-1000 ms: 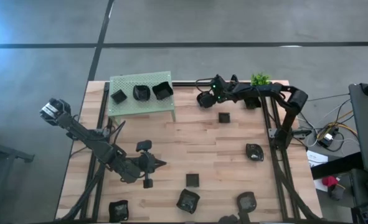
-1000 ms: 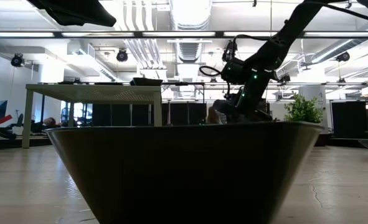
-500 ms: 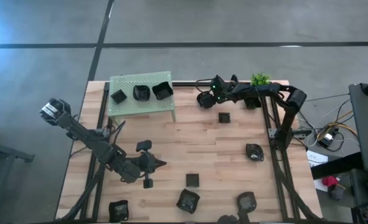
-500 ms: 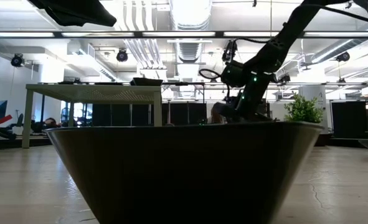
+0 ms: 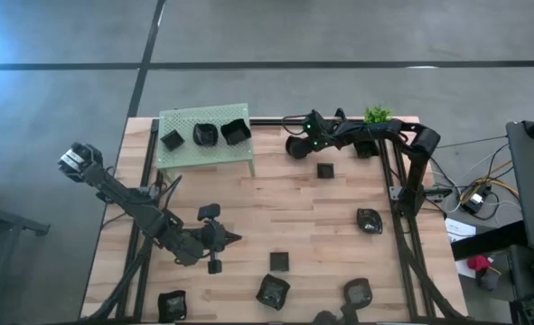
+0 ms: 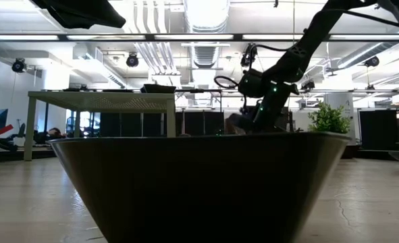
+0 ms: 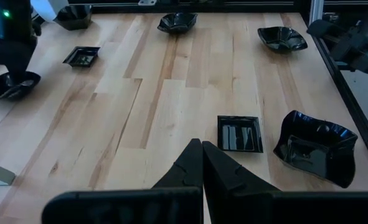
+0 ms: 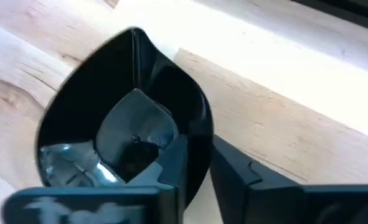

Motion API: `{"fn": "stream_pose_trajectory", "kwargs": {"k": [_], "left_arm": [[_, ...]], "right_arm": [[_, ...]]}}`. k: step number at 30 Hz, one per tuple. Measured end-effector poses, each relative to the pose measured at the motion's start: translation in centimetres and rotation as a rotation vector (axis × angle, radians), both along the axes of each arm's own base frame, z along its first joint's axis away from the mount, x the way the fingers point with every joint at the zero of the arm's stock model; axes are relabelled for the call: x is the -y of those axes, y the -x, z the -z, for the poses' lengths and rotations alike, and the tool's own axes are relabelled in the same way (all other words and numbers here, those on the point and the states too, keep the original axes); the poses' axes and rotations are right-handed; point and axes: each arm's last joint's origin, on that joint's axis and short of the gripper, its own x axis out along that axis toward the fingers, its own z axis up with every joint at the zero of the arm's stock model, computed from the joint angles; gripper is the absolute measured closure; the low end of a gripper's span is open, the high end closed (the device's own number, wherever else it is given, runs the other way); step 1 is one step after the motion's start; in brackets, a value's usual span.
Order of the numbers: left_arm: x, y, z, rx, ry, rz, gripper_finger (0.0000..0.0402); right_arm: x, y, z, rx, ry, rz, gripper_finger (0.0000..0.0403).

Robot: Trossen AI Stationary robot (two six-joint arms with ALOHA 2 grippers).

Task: Pick & Place Mini shaped plates
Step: Stack the black leaf shaped plate on top of the leaf shaped plate on the shelf

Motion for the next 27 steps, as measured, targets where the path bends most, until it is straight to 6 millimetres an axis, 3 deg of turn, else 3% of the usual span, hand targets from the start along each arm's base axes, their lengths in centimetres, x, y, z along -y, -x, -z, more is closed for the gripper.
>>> {"fn": "stream_pose_trajectory", "kwargs": {"k": [3,9,17,27], "left_arm": [[0.0,0.0,0.0,0.0,0.0,0.001,0.0402],[0.0,0.0,0.0,0.001,0.001,0.001,0.0402],[0.0,0.0,0.0,0.004,0.001,-0.002,0.0402],[0.0,-0.1,-0.2,0.026,0.005,-0.014,0.0402]], "right_arm": [[0.0,-0.1,-0.1,-0.001,0.015,-0.024,0.0387],[-0.1,0.1,-1.3,0.017,0.048,-0.046,0.0394],[-1.3,0.5,-6.3,0.123,0.138,-0.073,0.0395],[-5.5,0.6,-12.5,0.253,0.298,-0.191,0.0395]]}}
